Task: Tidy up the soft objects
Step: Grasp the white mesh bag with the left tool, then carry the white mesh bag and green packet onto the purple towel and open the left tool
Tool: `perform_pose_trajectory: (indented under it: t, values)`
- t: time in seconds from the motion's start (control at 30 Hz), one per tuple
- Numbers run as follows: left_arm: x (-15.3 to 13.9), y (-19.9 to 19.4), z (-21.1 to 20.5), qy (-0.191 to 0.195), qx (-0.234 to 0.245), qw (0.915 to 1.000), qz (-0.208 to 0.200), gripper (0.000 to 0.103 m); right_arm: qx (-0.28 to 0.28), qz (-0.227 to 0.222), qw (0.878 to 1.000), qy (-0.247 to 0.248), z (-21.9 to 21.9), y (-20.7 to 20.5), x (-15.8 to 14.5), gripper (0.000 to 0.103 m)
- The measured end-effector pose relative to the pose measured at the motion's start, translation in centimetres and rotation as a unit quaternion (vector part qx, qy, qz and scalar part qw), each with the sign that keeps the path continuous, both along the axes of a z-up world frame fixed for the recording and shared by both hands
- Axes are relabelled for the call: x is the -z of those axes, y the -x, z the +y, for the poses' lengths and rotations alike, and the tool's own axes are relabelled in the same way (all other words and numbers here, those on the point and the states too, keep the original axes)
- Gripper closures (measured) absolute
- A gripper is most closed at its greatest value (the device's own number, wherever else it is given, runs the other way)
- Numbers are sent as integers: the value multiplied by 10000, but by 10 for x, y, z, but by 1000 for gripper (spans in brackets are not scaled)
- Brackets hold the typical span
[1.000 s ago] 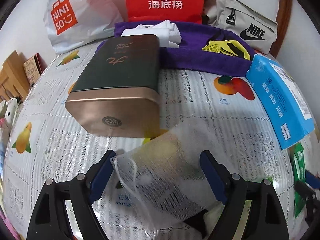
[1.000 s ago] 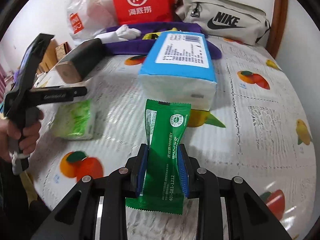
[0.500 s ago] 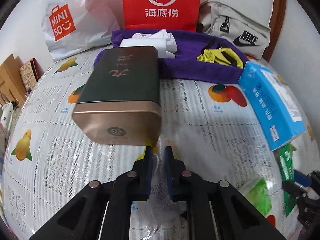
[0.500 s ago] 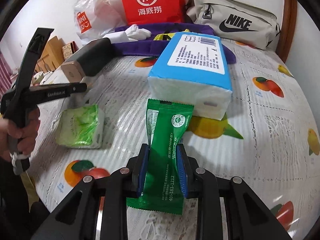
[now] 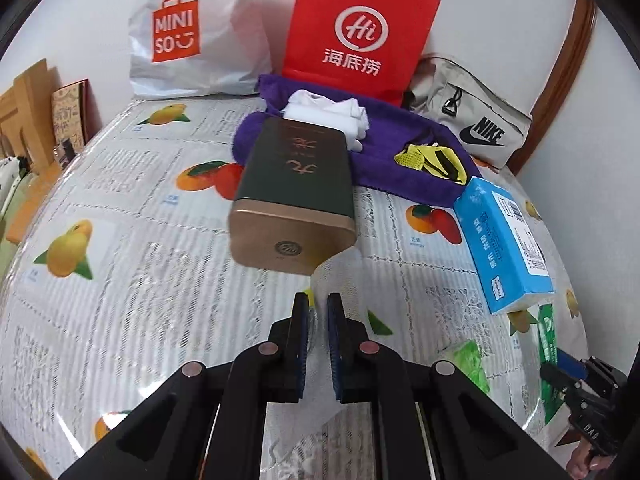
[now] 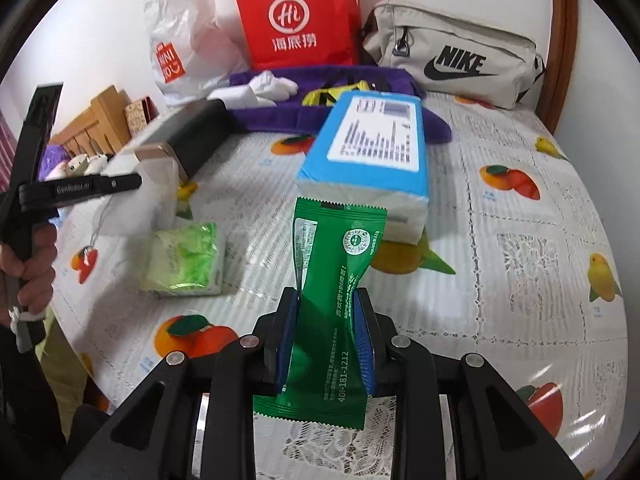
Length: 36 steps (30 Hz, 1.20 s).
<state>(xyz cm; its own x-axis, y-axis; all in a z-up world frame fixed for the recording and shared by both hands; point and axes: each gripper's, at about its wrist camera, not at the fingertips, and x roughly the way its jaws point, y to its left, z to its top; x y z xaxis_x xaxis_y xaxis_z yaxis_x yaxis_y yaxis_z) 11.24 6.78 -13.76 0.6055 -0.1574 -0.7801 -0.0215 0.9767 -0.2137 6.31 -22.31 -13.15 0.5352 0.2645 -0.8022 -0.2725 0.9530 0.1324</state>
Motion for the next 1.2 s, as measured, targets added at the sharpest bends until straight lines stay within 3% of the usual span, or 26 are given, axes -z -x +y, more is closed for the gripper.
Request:
perform_pose_trajectory:
  t: [0.63, 1.2]
  values:
    - [-47, 21, 17, 139, -276, 9986, -438, 93, 31, -390, 9992, -129, -1, 2, -45, 75]
    - [-81, -3, 5, 82, -249, 9978, -605, 93, 136, -581, 9979, -234, -8, -34, -74, 75]
